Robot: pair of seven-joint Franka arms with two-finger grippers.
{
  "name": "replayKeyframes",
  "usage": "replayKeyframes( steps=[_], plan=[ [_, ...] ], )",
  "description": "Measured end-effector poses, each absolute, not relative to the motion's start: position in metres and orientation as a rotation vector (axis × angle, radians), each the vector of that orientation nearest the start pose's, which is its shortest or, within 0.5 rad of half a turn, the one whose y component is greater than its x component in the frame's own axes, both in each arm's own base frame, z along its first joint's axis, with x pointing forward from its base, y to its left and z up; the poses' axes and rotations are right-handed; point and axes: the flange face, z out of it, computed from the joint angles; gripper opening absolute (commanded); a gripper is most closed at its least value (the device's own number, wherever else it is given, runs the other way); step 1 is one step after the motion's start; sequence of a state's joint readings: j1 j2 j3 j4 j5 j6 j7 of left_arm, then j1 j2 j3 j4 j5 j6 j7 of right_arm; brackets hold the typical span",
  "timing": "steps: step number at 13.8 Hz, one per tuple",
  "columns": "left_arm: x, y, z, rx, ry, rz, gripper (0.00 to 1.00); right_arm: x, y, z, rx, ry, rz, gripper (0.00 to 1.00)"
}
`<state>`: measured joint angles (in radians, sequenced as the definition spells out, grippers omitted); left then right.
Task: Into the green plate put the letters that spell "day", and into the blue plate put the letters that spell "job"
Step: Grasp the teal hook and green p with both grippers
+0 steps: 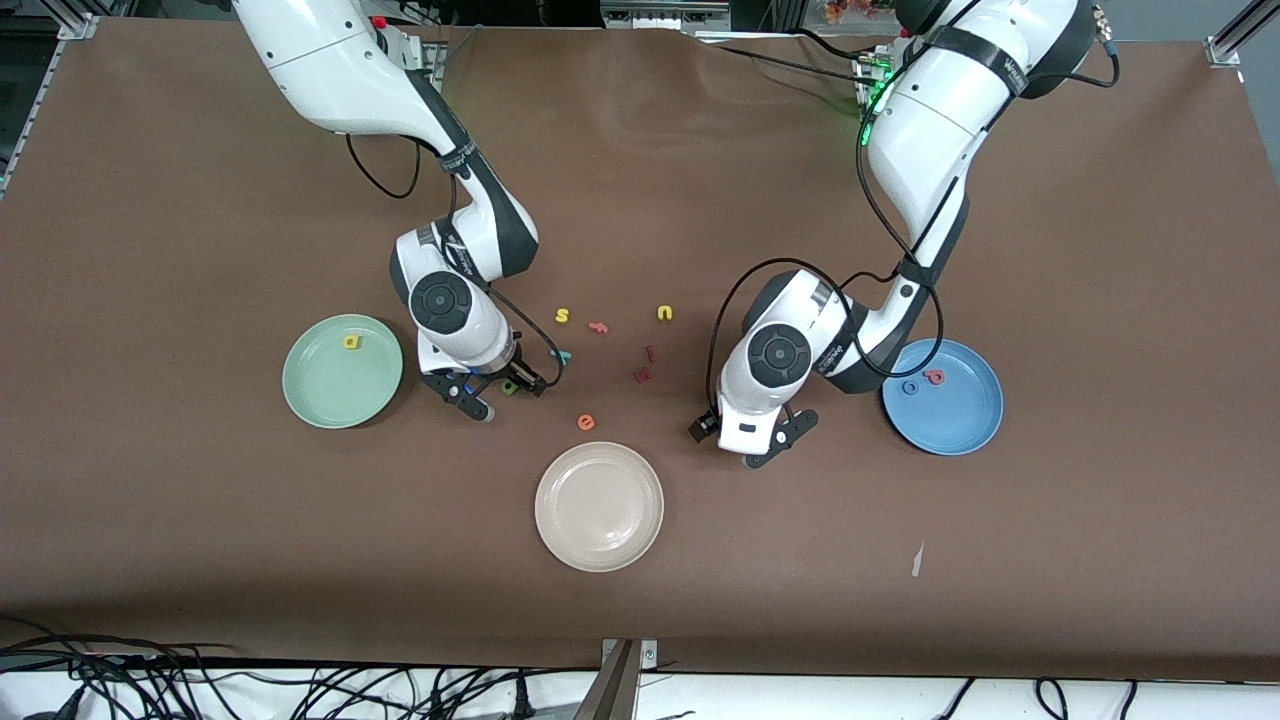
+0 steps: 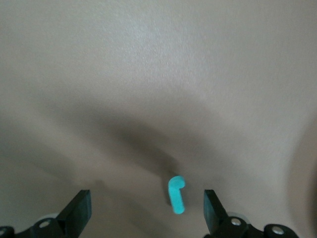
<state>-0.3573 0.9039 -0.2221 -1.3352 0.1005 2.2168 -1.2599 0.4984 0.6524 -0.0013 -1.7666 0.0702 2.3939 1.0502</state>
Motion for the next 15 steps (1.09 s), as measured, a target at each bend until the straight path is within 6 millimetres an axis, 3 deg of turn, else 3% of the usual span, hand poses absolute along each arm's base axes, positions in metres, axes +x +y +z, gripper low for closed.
replayKeyframes(
  steps=[3,5,7,8,12,15],
  plan=[
    [0.640,-0.378,0.188,-2.967,-1.165,0.108,0.86,0.580,0.309,0.186,-3.012,0.914,0.062,0.79],
    [0.634,-0.386,0.181,-2.941,-1.173,0.086,0.74,0.578,0.308,0.177,-3.031,0.902,0.066,0.70],
    [0.630,-0.394,0.176,-2.930,-1.178,0.078,0.55,0.578,0.309,0.173,-3.036,0.895,0.061,0.26],
    [0.629,-0.395,0.176,-2.927,-1.180,0.076,0.47,0.579,0.311,0.174,-3.032,0.888,0.050,0.18],
    [0.631,-0.392,0.175,-2.921,-1.187,0.068,0.20,0.581,0.315,0.179,-3.080,0.808,-0.014,0.05],
    [0.632,-0.392,0.175,-2.921,-1.188,0.067,0.09,0.582,0.314,0.180,-3.087,0.798,-0.024,0.05]
  ],
)
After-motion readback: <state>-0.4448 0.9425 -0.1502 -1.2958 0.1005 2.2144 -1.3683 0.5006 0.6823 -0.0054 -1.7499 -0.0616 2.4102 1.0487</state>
